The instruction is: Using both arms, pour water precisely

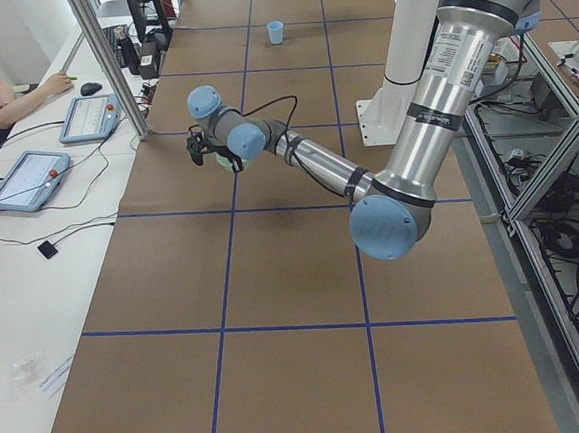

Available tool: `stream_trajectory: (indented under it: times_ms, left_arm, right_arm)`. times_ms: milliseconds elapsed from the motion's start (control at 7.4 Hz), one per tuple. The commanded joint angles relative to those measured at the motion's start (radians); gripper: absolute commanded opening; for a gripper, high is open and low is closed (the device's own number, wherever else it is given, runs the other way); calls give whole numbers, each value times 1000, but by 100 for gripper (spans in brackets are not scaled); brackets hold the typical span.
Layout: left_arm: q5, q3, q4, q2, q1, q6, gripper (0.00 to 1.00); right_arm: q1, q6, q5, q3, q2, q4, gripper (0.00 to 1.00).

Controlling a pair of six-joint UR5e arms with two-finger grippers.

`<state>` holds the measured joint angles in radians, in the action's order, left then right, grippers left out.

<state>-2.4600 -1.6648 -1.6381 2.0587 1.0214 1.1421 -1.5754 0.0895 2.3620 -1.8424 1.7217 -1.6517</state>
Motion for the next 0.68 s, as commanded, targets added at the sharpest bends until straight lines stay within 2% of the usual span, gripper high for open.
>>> stream_trajectory:
  times_ms: [0, 135, 405, 540]
  left_arm:
    - [127, 57, 40, 232, -178, 294, 0]
    - [186, 88, 21, 282, -245, 368, 0]
    - [354, 153, -148, 290, -383, 518, 0]
    - [395, 204, -196, 300, -420, 533, 0]
  right_arm:
    - [2, 1, -1, 3, -2, 0, 99]
    - [2, 1, -1, 3, -2, -2, 99]
    - [2, 1, -1, 5, -2, -2, 99]
    - [2, 1, -1, 6, -4, -2, 99]
